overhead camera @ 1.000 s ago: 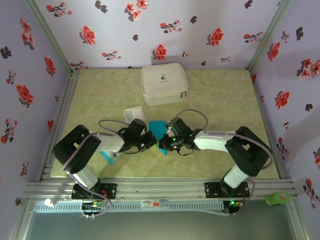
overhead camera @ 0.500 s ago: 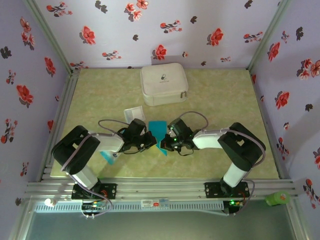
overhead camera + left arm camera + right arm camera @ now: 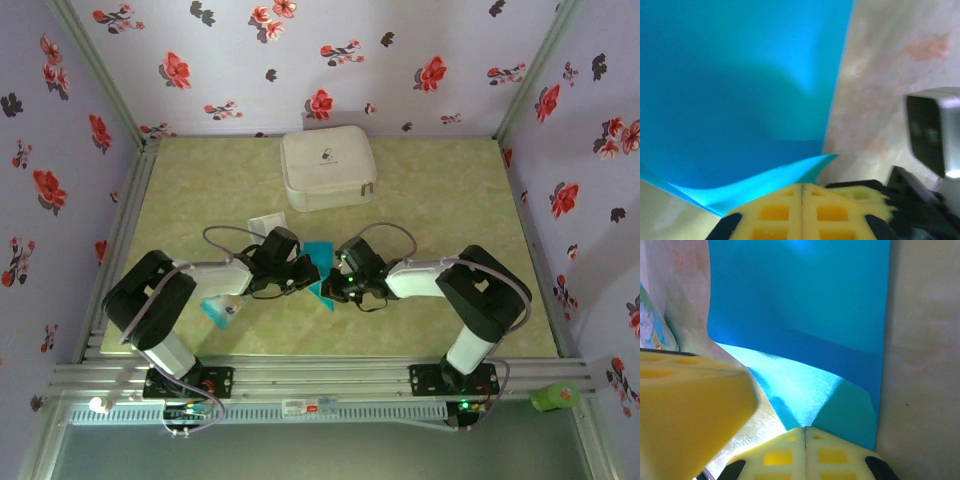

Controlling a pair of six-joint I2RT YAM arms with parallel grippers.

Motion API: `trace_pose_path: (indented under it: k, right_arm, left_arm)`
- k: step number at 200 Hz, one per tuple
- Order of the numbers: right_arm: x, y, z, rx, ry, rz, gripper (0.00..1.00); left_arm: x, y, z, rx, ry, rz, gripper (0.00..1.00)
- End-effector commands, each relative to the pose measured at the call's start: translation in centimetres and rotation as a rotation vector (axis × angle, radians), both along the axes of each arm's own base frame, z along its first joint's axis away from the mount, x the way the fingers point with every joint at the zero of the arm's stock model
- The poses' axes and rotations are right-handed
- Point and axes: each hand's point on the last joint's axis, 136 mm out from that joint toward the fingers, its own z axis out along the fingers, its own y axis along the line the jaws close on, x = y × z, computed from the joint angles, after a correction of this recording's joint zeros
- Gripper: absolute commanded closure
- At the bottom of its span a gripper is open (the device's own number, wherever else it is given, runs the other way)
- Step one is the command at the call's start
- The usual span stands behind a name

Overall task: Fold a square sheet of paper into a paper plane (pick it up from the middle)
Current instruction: Third fold the triangle at the center of the table.

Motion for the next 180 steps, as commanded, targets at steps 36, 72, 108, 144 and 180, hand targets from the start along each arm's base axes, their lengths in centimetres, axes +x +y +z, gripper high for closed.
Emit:
trace_pose_path:
  k: [36,72,108,144,180]
  right_arm:
    - [-2.0,-3.1,-3.1,-0.138,0.075,-0.011,1.0]
    - [-2.2,-3.6,-3.4,-0.159,0.077,-0.007,1.0]
    - [-2.3,-3.8,-3.6,-0.165,0.077,-0.012,1.0]
    - [-2.5,-4.0,-3.8,-0.17,0.081,-0.005,1.0]
    - [-2.6,-4.0,-3.8,-0.175,0.083,0.012,1.0]
  left_arm:
    - [1.2,3.0,-3.5,0.124,0.006,0.049,0.97]
    - [2.0,5.8,-4.2,0.177,0.028,0.079,0.96]
    - [2.9,7.5,-4.2,0.201,0.03,0.095,0.96]
    - [3.3,7.9,-3.4,0.205,-0.01,0.089,0.96]
    - [3.9,7.5,-2.2,0.178,-0.059,0.078,0.93]
